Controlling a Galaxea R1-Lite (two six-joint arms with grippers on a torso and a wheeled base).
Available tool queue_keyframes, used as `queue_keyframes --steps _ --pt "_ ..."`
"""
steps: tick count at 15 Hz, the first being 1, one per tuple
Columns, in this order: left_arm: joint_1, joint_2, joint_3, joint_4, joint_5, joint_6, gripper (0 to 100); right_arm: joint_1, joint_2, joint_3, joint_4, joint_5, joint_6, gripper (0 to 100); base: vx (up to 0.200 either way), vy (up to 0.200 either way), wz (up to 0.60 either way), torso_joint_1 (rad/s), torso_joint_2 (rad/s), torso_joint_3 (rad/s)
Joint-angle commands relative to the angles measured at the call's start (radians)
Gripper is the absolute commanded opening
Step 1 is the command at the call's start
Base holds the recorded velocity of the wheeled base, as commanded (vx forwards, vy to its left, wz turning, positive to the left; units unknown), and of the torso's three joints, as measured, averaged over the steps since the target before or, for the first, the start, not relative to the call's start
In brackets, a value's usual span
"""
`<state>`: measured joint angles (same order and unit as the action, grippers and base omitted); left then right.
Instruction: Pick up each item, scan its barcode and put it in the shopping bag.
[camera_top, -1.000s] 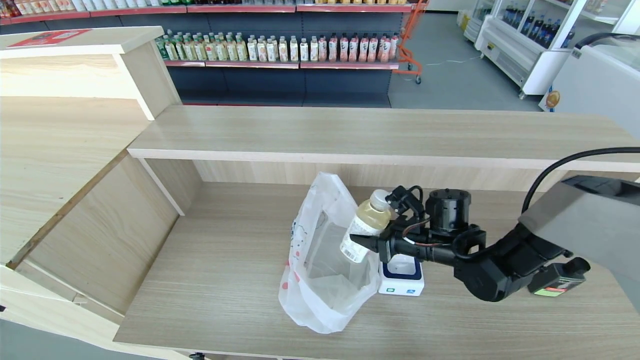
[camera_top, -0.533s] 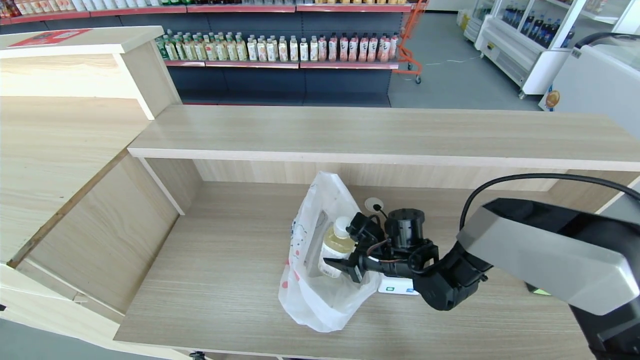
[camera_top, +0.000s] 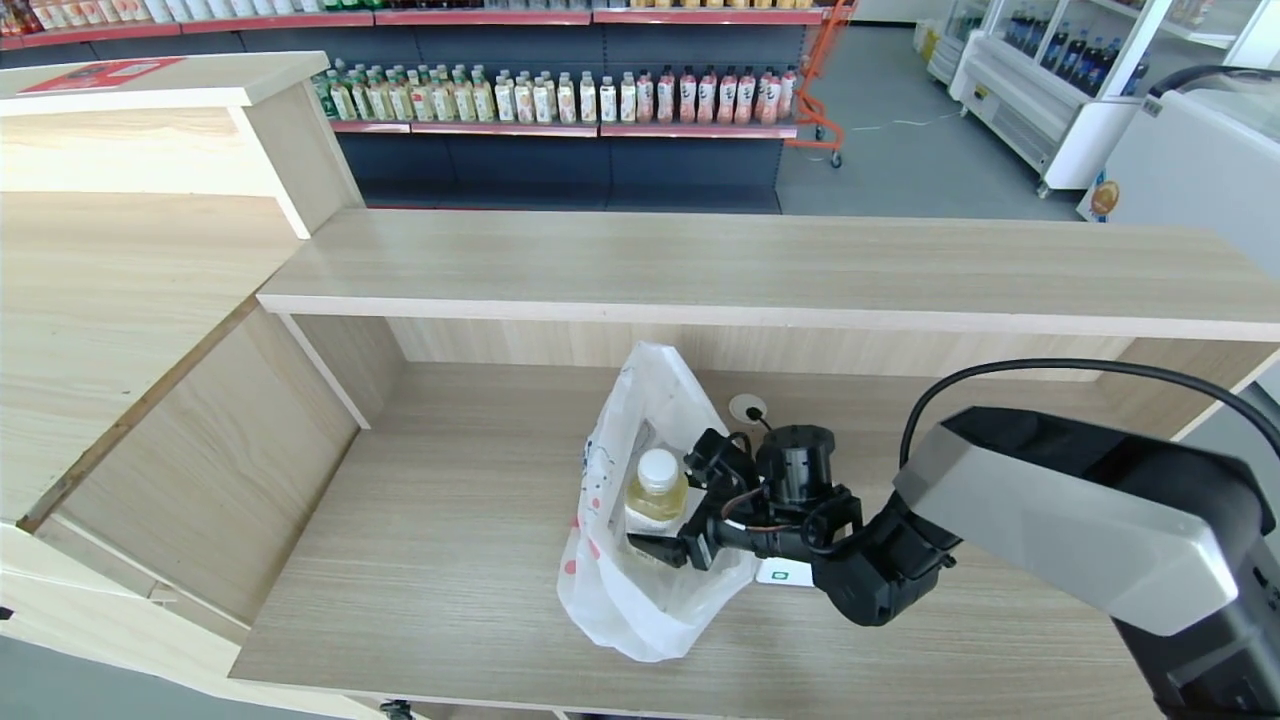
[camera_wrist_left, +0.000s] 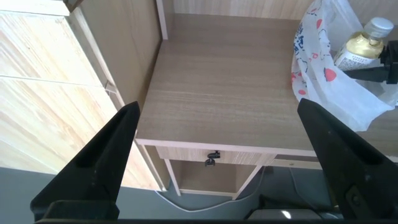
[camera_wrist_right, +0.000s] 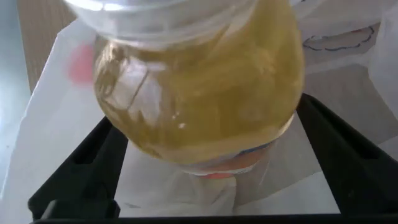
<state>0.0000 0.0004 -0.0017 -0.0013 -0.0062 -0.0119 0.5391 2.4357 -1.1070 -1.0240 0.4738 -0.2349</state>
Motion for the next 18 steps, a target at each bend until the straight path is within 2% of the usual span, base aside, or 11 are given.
queue_keyframes --steps 1,3,6,9,15,18 --pt "0.0 0.0 0.0 0.0 0.0 0.0 100 -0.013 -0.07 0.021 0.01 -0.001 0.114 100 0.0 0.0 0.0 0.0 0.0 0.0" --pt "0.0 0.0 0.0 0.0 0.0 0.0 100 -0.022 -0.123 0.046 0.016 -0.037 0.249 100 0.0 0.0 0.0 0.0 0.0 0.0" --pt "0.0 0.0 0.0 0.0 0.0 0.0 100 -0.064 -0.245 0.161 0.081 -0.07 0.439 100 0.0 0.0 0.0 0.0 0.0 0.0" --pt "0.0 0.0 0.0 0.0 0.0 0.0 100 -0.111 -0.346 0.262 0.116 -0.073 0.505 100 0.0 0.0 0.0 0.0 0.0 0.0" --pt "0.0 0.0 0.0 0.0 0.0 0.0 100 -0.116 -0.406 0.297 0.111 -0.073 0.555 100 0.0 0.0 0.0 0.0 0.0 0.0" --pt "0.0 0.0 0.0 0.0 0.0 0.0 100 -0.222 -0.566 0.438 0.153 -0.073 0.536 100 0.0 0.0 0.0 0.0 0.0 0.0"
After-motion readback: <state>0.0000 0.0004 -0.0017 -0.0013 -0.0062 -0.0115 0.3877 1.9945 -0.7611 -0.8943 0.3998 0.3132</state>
